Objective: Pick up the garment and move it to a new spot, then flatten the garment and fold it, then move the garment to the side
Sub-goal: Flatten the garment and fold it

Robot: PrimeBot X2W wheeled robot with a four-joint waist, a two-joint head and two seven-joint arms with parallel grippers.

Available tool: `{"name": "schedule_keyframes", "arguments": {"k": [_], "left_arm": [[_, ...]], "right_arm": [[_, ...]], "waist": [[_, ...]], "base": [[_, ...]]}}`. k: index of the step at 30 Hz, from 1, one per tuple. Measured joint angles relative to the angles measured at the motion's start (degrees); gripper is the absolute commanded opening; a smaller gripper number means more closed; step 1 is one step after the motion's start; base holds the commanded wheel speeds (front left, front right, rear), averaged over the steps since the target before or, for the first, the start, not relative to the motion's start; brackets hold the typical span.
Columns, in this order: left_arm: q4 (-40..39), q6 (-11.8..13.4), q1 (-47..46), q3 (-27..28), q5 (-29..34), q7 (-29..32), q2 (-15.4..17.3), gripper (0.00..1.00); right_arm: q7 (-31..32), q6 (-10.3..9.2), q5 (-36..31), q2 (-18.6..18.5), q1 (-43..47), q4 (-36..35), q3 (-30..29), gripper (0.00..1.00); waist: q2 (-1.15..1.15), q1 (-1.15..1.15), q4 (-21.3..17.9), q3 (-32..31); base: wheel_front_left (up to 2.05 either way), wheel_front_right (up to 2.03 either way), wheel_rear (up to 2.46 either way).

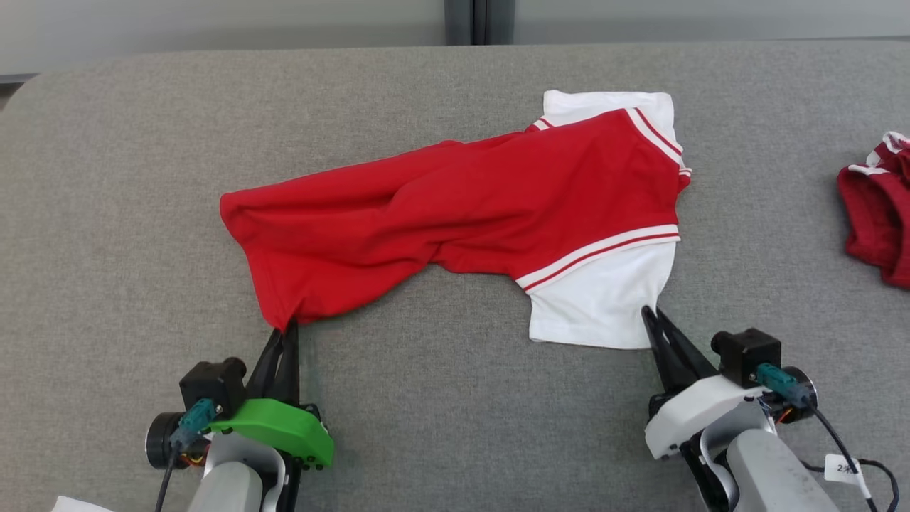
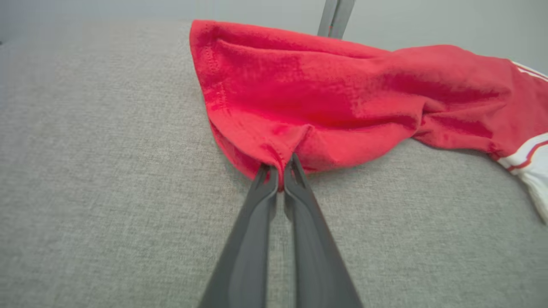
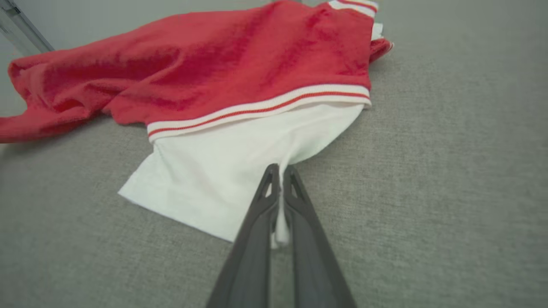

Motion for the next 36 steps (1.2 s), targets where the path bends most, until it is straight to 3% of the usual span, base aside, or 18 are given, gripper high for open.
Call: {"name": "schedule_keyframes", "arguments": {"k": [10, 15, 21, 24, 28, 36], "left_arm": [[-13.32, -0.19, -1.29, 1.1, 2.68, 0.01, 0.99, 0.0], [-19.93, -0.2, -7.08, -0.76, 2.77, 0.0, 6.5, 0.0], [-25.46, -0.2, -16.84, -2.33, 1.26, 1.79, 14.16, 0.0], [-27.35, -0.29, -22.3, -3.46, 2.87, 4.36, 18.27, 0.0], [-26.69, -0.31, -28.51, -3.81, 0.51, 7.67, 19.36, 0.0], [-15.17, -0.34, -39.78, -5.46, -1.89, 8.76, 19.57, 0.0]], "right_arm": [[0.01, 0.01, 4.11, 0.02, -2.74, -15.56, -4.52, 0.0], [0.0, 0.01, 5.11, -1.31, -9.27, -22.98, -5.15, 0.0], [0.0, 0.01, 7.16, -8.26, -20.37, -28.13, -3.16, 0.0], [1.44, 0.03, 7.64, -11.37, -25.75, -28.59, -3.07, 0.0], [4.16, 0.03, 7.59, -15.35, -34.08, -25.94, -2.71, 0.0], [4.58, 0.04, 2.7, -15.86, -49.77, -11.85, 2.54, 0.0]], "waist": [[0.0, 0.0, -0.72, -5.22], [0.0, 0.0, -1.69, -8.14], [0.0, 0.0, -3.21, -11.2], [0.0, 0.0, -3.86, -11.85], [0.0, 0.0, -4.18, -10.84], [0.0, 0.0, -4.22, -4.94]], "base": [[0.0, 0.0, 0.0], [0.0, 0.0, 0.0], [0.0, 0.0, 0.0], [0.0, 0.0, 0.0], [0.0, 0.0, 0.0], [0.0, 0.0, 0.0]]}}
